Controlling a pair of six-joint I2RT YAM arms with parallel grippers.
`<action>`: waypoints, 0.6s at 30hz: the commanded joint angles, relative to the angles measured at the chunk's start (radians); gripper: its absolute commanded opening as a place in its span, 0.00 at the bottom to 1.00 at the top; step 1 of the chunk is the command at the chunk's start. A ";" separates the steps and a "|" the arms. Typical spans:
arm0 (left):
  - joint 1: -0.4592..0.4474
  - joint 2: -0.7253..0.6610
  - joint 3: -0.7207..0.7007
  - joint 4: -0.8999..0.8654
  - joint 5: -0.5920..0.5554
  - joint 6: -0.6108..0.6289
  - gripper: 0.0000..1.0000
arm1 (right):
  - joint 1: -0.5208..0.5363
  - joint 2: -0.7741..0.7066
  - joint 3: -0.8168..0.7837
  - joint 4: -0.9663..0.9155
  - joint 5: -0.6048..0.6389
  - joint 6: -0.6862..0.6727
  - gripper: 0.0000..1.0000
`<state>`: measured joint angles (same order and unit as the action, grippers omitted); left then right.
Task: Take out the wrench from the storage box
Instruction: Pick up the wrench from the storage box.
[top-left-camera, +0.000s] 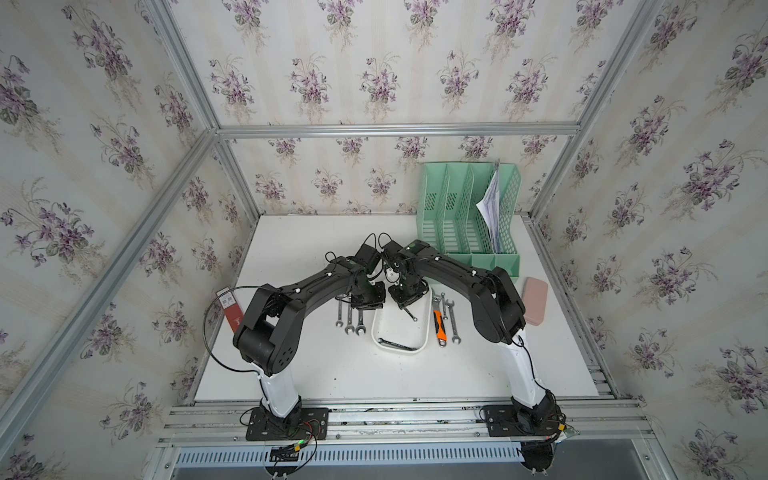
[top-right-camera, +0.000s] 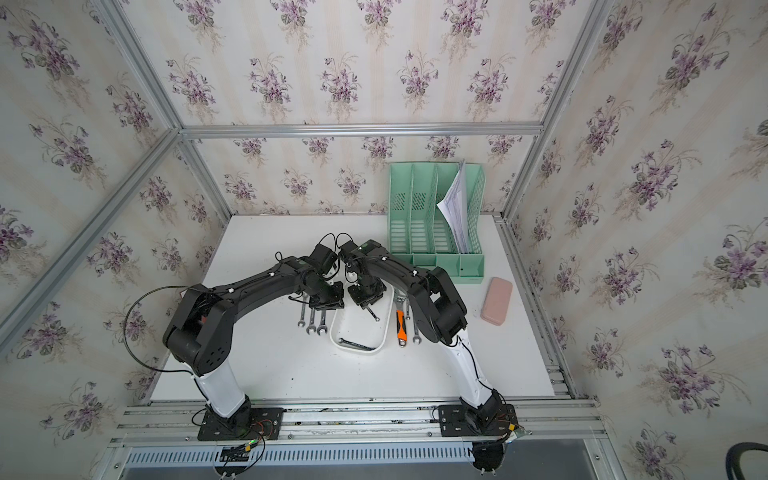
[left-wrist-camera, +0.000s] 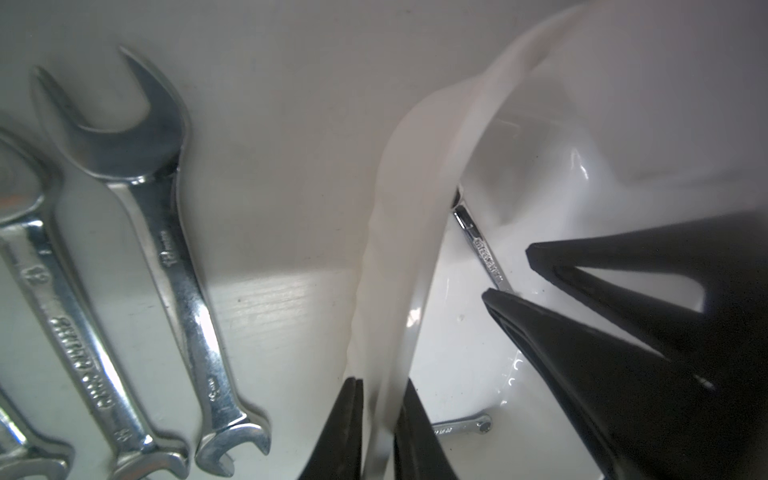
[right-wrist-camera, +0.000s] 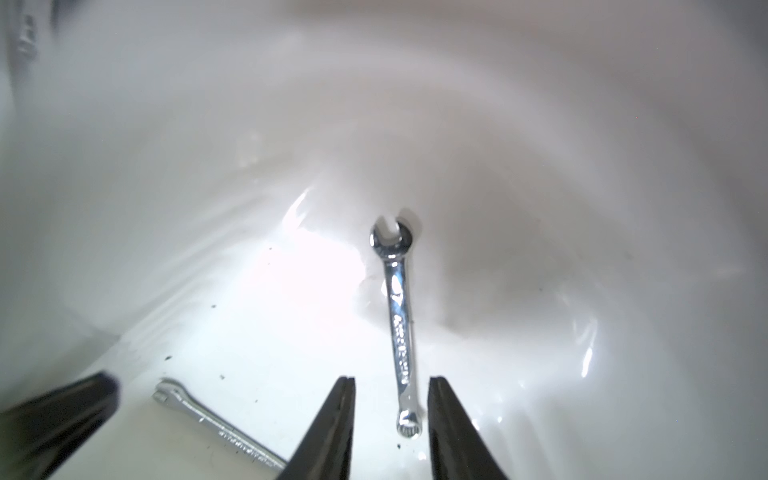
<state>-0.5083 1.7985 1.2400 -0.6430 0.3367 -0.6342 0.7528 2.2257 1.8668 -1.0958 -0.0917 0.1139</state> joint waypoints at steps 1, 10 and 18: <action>0.001 0.001 0.001 0.002 -0.009 0.005 0.19 | 0.000 -0.033 -0.016 -0.006 -0.021 0.040 0.36; 0.001 -0.003 0.002 0.001 -0.010 0.005 0.19 | 0.000 -0.038 -0.118 0.053 -0.029 0.053 0.36; 0.001 -0.009 0.002 -0.002 -0.011 0.005 0.19 | 0.000 0.019 -0.130 0.086 -0.025 0.054 0.36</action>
<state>-0.5083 1.7985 1.2400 -0.6411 0.3367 -0.6342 0.7532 2.2284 1.7382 -1.0271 -0.1207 0.1566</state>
